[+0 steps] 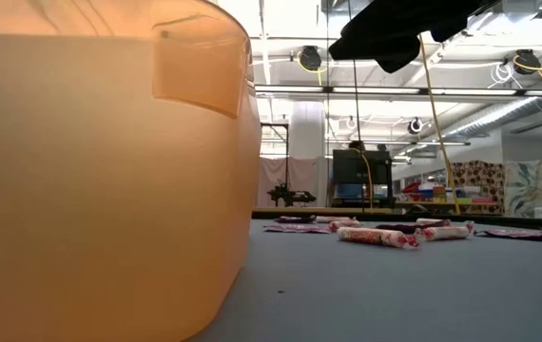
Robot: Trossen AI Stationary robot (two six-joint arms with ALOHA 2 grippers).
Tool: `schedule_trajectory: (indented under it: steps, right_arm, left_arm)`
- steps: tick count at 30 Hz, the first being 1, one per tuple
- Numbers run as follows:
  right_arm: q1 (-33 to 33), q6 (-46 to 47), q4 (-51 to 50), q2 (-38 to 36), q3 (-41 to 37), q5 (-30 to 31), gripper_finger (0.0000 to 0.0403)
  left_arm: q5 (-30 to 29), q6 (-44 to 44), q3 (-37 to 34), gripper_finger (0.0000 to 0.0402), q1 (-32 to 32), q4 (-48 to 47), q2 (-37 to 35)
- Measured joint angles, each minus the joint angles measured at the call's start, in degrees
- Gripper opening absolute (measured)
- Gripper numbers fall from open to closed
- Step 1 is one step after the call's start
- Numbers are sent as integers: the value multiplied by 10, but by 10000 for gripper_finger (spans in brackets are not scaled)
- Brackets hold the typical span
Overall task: Sort candy
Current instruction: Put the yellow candy into the transparent bin
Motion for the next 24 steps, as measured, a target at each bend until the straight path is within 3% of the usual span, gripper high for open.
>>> schedule_trajectory:
  steps: [4, 10, 16, 21, 24]
  right_arm:
    - [1, 11, -16, 3, 0, 0, 136]
    - [10, 47, -67, 3, 0, 2, 136]
    - [16, 51, -70, 3, 0, 2, 136]
    - [16, 52, -71, 3, 0, 3, 136]
    - [16, 52, -72, 3, 0, 3, 136]
  left_arm:
    - [15, 23, 0, 0, 0, -66, 0]
    - [24, -126, 0, 0, 19, -139, 0]
    - [194, -259, 0, 0, 73, -235, 0]
    - [260, -359, 0, 0, 117, -358, 0]
    - [286, -375, -1, 0, 131, -413, 2]
